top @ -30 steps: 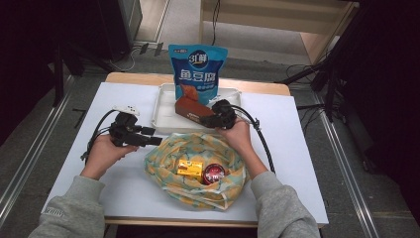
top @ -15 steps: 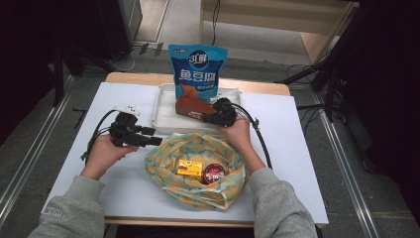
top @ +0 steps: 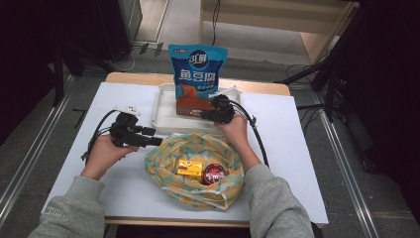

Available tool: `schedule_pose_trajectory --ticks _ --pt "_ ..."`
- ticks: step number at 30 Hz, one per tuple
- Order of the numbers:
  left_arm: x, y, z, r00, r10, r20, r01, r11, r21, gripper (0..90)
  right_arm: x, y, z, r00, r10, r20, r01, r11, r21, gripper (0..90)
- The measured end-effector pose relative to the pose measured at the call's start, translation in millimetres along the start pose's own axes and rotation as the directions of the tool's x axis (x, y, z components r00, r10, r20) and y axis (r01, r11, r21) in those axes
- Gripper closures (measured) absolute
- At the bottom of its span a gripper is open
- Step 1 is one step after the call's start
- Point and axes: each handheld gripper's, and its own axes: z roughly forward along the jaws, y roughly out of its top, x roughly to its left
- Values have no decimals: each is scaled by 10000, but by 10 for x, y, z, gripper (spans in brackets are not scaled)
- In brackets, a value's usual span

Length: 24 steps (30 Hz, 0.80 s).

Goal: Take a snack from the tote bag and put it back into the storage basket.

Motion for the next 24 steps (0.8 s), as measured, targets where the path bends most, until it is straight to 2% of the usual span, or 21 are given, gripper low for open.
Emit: schedule_pose_trajectory --ticks 7,15,24 --pt "-16 3 13 10000 44 0 -44 10000 28 373 -13 63 55 9998 197 95 -197 9998 -30 886" --pt "-24 5 15 10000 65 6 -65 10000 11 372 -57 50 101 9988 460 176 -458 9989 -140 884" --pt "-35 9 14 9999 130 10 -130 9999 -14 372 -29 35 29 9989 462 -54 -463 9988 -180 871"
